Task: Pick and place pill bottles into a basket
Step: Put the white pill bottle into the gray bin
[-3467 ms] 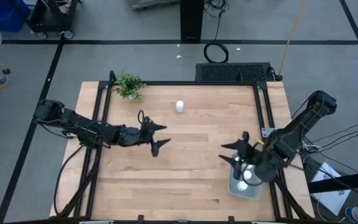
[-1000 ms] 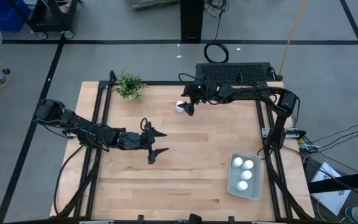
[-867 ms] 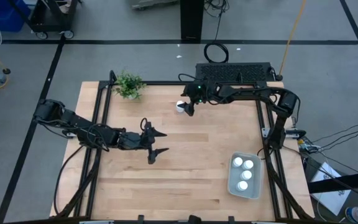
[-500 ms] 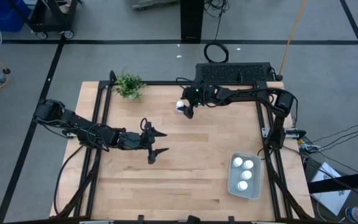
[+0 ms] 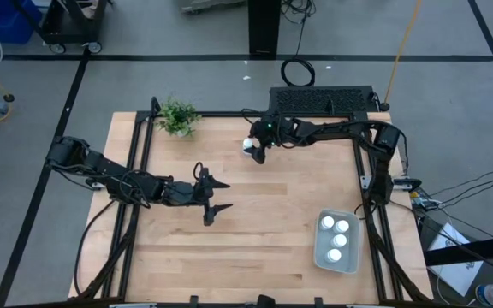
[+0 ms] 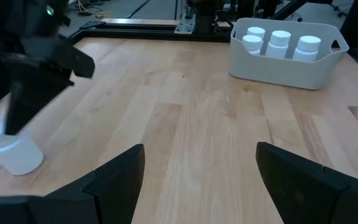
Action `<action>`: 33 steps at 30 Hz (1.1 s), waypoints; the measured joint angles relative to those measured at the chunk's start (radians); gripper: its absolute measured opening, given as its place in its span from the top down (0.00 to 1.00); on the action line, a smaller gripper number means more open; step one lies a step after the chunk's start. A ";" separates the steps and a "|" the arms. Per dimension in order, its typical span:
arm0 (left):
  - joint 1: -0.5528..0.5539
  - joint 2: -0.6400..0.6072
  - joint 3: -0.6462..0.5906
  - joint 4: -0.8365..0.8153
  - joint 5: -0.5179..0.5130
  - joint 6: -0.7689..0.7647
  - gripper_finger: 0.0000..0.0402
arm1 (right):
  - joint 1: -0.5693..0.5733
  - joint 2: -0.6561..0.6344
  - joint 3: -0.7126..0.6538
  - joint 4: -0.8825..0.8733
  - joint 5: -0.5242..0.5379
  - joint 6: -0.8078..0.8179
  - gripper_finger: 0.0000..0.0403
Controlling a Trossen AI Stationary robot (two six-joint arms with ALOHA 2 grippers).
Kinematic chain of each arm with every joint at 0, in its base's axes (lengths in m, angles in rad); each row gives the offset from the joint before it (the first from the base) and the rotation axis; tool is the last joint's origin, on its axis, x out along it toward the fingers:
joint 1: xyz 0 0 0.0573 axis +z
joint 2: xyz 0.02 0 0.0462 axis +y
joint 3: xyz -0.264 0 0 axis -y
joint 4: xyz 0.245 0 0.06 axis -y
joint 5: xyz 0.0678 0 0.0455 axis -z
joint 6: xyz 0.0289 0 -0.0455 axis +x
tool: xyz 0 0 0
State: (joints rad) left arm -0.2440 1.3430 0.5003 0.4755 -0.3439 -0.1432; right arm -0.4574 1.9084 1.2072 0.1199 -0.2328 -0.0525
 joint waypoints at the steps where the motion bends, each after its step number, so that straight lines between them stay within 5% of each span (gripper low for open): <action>1: 0.000 0.000 0.000 0.000 0.000 0.000 0.23 | 0.000 0.002 0.000 -0.009 0.000 0.003 0.26; 16: 0.000 0.000 0.000 -0.002 0.002 0.000 0.23 | -0.007 0.045 0.000 0.030 0.022 -0.006 0.29; 23: 0.000 0.000 0.000 -0.002 0.002 -0.001 0.23 | -0.007 0.050 -0.001 0.031 0.024 0.009 0.42; 29: 0.000 0.000 0.000 -0.003 0.002 -0.002 0.23 | -0.007 0.050 -0.001 0.038 0.022 0.010 0.63; 33: 0.000 0.000 0.000 -0.003 0.002 -0.004 0.23 | -0.007 0.050 -0.001 0.034 0.022 0.010 0.63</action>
State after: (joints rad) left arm -0.2436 1.3430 0.5003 0.4726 -0.3420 -0.1471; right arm -0.4641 1.9587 1.2064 0.1539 -0.2108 -0.0422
